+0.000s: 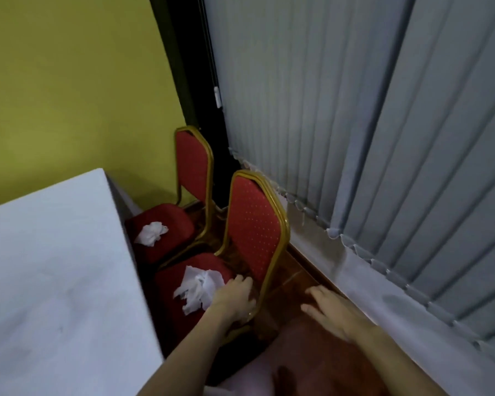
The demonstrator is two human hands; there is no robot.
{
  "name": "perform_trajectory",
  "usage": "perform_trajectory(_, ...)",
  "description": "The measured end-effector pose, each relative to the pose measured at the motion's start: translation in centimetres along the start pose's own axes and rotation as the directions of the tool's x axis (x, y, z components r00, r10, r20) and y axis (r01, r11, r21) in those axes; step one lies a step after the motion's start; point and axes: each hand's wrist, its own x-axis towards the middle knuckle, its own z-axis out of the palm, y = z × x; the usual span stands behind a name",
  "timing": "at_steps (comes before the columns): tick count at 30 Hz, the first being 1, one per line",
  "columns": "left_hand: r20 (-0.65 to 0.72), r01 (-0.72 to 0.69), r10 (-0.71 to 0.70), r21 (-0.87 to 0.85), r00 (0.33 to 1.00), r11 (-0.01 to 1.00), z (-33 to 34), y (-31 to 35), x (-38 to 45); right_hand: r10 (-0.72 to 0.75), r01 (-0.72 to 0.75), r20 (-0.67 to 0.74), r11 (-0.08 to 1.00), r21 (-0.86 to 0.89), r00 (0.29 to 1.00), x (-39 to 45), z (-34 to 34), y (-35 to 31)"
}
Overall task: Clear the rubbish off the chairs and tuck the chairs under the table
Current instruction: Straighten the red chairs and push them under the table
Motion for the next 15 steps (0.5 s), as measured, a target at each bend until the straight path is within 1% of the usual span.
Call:
perform_trajectory(3, -0.024, 0.088, -0.088, 0.007, 0.996, 0.996, -1.3, 1.2, 2.8, -0.054, 0.055, 0.026, 0.997, -0.056, 0.998, 3.7, -3.0, 3.8)
perform_trajectory(7, -0.038, 0.145, -0.144, 0.026, 0.989, 0.989, -1.8, 2.3, 4.7, -0.073, 0.074, 0.012, 0.992, -0.106, 0.997, 8.2, -6.1, 6.8)
perform_trajectory(9, -0.054, 0.202, -0.201, 0.018, 0.978, 0.979, -2.2, 2.3, 5.5, -0.109, 0.108, -0.003, 0.983, -0.148, 0.994, 11.2, -8.0, 7.1)
perform_trajectory(11, -0.033, 0.264, -0.265, -0.034, 0.964, 0.964, -2.2, 1.5, 6.4, -0.16, 0.153, -0.018, 0.969, -0.191, 0.987, 14.1, -9.6, 6.5)
perform_trajectory(15, -0.007, 0.384, -0.387, -0.117, 0.922, 0.916, -2.5, -1.3, 8.6, -0.269, 0.253, -0.057, 0.946, -0.201, 0.962, 20.3, -12.3, 5.4)
